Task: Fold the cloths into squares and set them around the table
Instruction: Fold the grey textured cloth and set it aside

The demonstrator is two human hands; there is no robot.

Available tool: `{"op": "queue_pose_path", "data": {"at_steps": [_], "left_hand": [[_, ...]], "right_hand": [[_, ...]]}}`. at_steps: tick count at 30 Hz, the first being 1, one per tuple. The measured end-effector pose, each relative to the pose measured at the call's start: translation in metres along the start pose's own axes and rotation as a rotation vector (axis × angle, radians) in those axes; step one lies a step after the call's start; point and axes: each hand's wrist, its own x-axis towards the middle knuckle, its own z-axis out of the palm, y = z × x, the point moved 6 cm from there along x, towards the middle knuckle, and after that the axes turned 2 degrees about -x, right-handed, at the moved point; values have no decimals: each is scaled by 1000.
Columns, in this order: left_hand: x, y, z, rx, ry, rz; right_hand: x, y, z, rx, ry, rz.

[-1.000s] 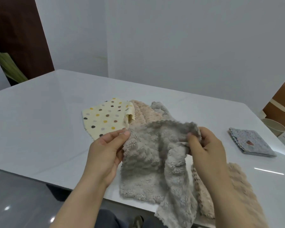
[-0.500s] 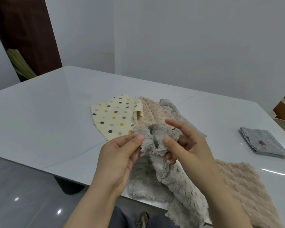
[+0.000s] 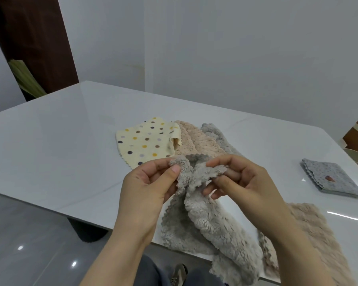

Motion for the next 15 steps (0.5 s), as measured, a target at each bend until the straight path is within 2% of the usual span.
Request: {"op": "queue_pose_path", "data": {"at_steps": [3,7,11,15], "left_hand": [[-1,-1,1,-6,9,-11],[-3,1,2,1,6,-11],[2,5,0,21,13,16],[6,14,1,31,30,49]], "right_hand": [[5,3,-2,-6,62,1],[8,-7,-13,-210,187,-133],[11,-16,-10,-99,52,-139],[14,-33,-11,-211,85,-259]]}}
